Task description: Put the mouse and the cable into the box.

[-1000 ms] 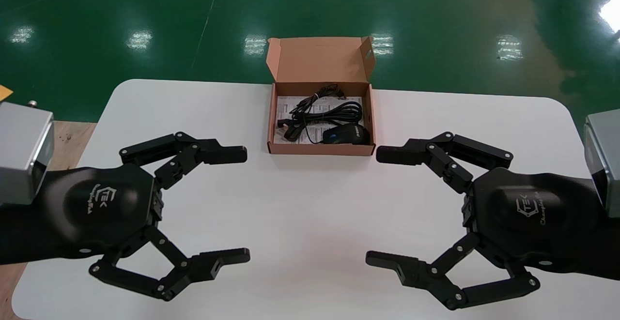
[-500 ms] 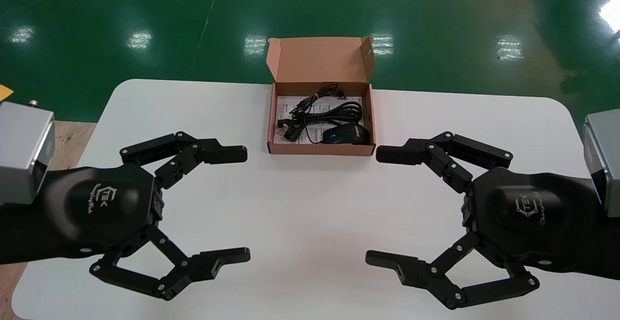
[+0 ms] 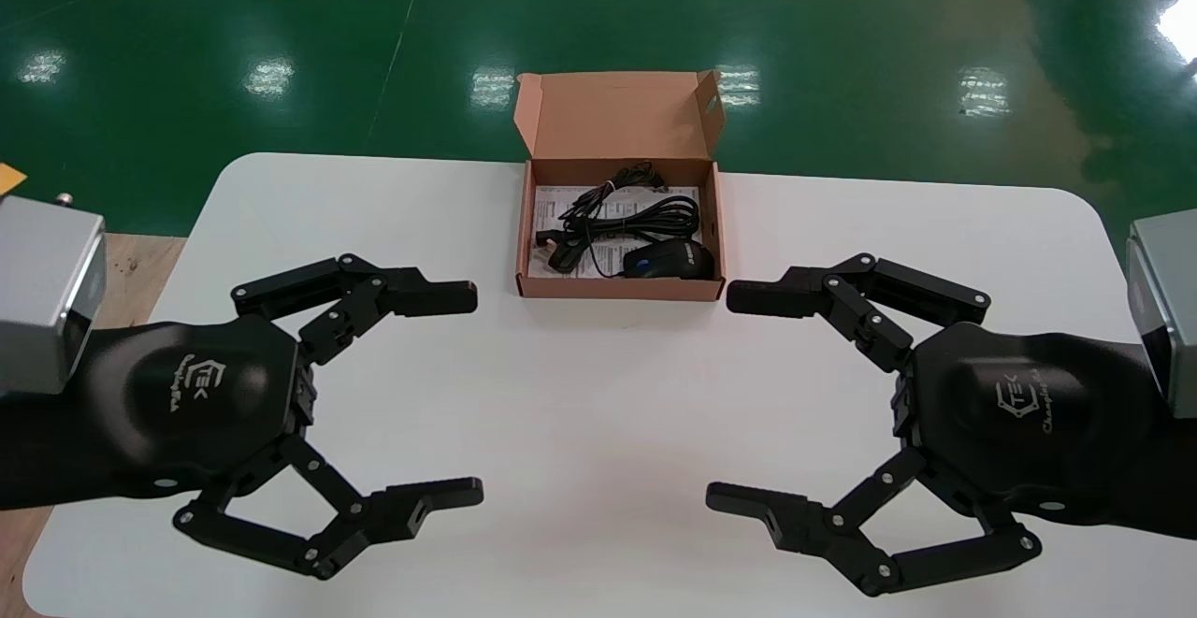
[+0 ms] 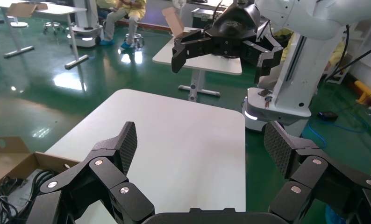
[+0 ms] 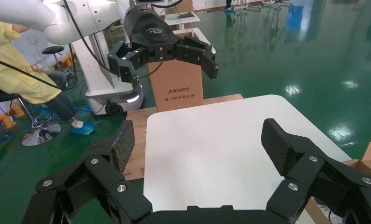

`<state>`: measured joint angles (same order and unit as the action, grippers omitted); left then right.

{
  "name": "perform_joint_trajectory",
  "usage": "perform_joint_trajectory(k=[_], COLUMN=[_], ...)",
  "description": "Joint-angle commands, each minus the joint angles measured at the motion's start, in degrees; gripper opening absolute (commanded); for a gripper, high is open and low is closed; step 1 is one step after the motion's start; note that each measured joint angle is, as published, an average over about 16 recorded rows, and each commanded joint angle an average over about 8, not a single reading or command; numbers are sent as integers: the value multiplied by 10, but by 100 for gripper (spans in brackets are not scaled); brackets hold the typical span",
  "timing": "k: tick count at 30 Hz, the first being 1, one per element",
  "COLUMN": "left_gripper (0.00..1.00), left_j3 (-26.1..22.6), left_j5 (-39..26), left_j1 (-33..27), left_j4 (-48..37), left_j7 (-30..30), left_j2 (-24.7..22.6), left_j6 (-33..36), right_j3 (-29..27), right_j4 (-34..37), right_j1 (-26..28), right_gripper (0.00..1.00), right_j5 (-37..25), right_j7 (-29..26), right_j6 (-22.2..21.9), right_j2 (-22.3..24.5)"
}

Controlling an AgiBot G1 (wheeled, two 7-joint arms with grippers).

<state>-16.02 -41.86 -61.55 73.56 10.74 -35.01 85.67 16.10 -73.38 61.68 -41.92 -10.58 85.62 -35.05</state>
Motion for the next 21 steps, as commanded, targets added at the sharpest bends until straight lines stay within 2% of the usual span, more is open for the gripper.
perform_joint_trajectory(k=[1,21], left_gripper=[100,100], left_j3=[0,0], left_j5=[0,0], left_j1=[0,0], left_j4=[0,0], left_j7=[0,0], left_j2=[0,0], left_j6=[0,0], right_j3=[0,0], right_j4=[0,0], right_j1=[0,0], right_gripper=[100,100], right_j5=[0,0], right_j7=[0,0], right_j6=[0,0], right_j2=[0,0])
